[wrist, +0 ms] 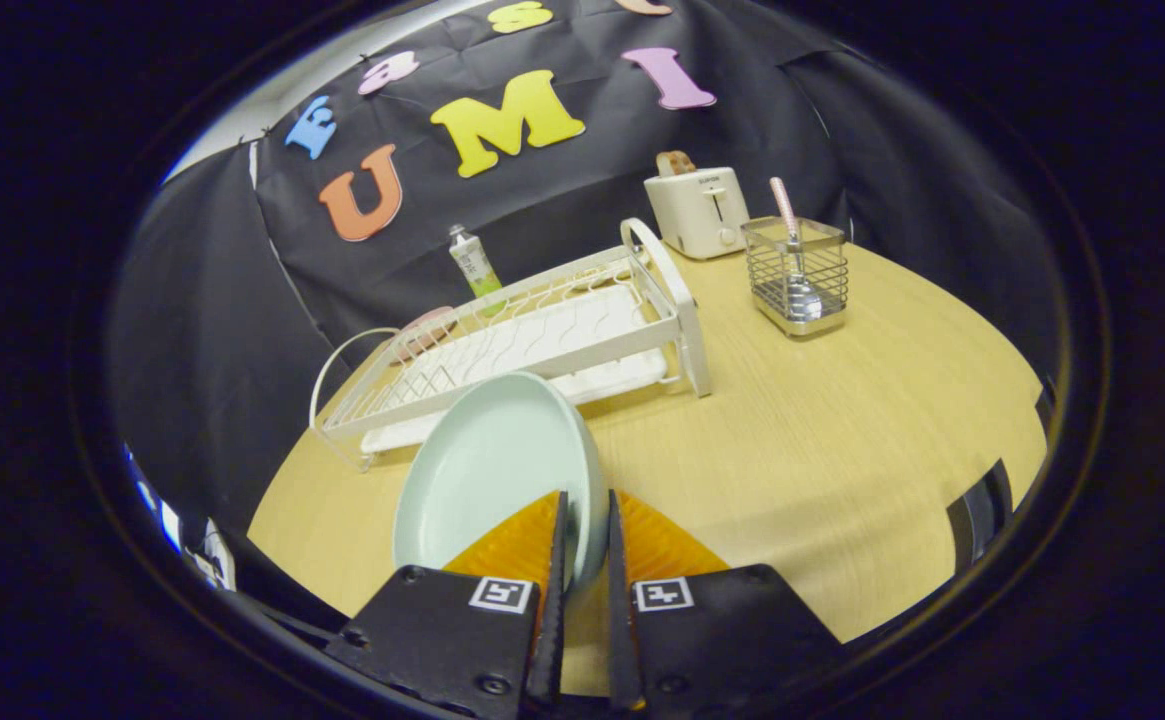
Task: Take the plate from the dish rack, then take the spoon from the basket and place it into the plate.
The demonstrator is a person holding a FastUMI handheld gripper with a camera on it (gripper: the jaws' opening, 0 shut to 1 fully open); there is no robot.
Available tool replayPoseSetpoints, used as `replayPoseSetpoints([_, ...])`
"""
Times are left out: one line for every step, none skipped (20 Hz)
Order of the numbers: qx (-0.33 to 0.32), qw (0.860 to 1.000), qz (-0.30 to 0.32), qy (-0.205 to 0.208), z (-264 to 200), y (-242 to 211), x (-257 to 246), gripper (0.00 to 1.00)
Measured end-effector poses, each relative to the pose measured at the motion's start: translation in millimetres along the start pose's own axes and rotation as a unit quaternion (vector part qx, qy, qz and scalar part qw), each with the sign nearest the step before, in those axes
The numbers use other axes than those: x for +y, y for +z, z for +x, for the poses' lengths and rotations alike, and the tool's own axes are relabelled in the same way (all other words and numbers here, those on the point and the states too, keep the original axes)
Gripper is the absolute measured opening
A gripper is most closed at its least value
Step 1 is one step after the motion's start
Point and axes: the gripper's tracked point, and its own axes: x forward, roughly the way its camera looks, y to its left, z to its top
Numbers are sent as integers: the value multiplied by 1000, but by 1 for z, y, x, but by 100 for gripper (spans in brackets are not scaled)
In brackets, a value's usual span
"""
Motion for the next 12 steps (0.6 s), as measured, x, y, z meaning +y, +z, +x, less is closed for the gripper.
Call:
replayPoseSetpoints([3,1000,-2,2,2,-2,-4,27])
replayPoseSetpoints([4,1000,-1,3,3,-3,-8,27])
replayPoseSetpoints([-3,1000,6,3,2,-1,-11,29])
replayPoseSetpoints([-20,1000,12,-2,1,4,-16,29])
replayPoseSetpoints([-32,999,7,-11,-1,8,-22,30])
replayPoseSetpoints([-41,999,-3,-18,-4,8,-27,30])
replayPoseSetpoints([-53,998,-12,-21,-6,12,-31,31])
replayPoseSetpoints([-69,997,-20,-21,-10,18,-33,35])
replayPoseSetpoints([-86,995,-30,-28,-15,27,-38,50])
replayPoseSetpoints([-106,992,-43,-44,-19,37,-47,65])
replayPoseSetpoints([-126,988,-60,-60,-23,50,-55,77])
replayPoseSetpoints([-141,984,-77,-73,-22,61,-62,89])
